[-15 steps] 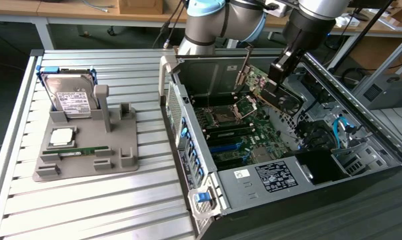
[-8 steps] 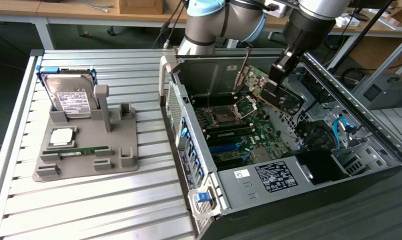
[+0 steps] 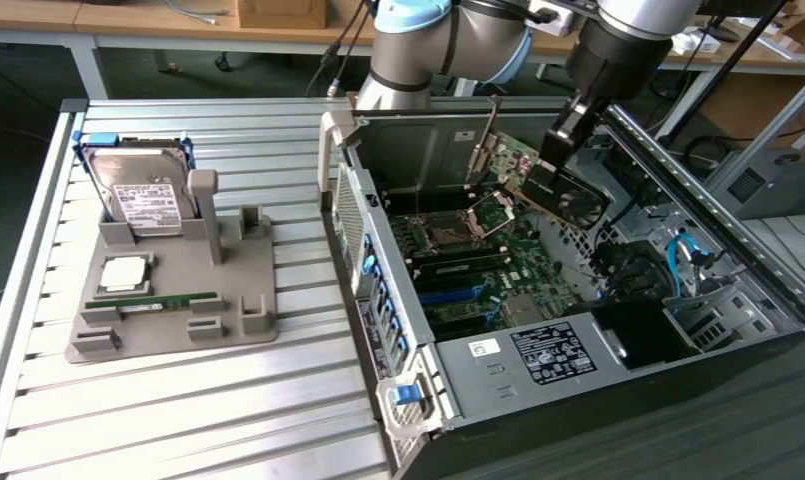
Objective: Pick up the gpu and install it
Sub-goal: 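Insert the gpu into the slot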
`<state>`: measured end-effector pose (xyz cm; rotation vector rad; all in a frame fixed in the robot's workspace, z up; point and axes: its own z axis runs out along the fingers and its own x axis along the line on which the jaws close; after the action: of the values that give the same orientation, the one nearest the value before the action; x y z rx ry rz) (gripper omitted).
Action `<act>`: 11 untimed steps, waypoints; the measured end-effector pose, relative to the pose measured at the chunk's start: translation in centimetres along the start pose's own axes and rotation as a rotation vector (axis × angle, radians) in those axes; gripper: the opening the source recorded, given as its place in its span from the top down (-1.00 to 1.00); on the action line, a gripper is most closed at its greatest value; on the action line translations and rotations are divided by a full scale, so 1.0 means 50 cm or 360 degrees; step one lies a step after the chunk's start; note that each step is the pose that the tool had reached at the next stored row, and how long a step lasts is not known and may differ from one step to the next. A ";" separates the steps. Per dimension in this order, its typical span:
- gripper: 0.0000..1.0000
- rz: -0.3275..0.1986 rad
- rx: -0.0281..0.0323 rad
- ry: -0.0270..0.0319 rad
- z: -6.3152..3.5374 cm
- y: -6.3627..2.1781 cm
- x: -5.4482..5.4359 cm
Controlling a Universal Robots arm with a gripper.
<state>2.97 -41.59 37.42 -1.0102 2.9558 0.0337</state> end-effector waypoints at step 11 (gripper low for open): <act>0.47 -0.0084 -0.00020 0.00012 0.000 0.000 0.000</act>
<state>2.97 -41.59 37.42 -1.0876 2.9287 0.0344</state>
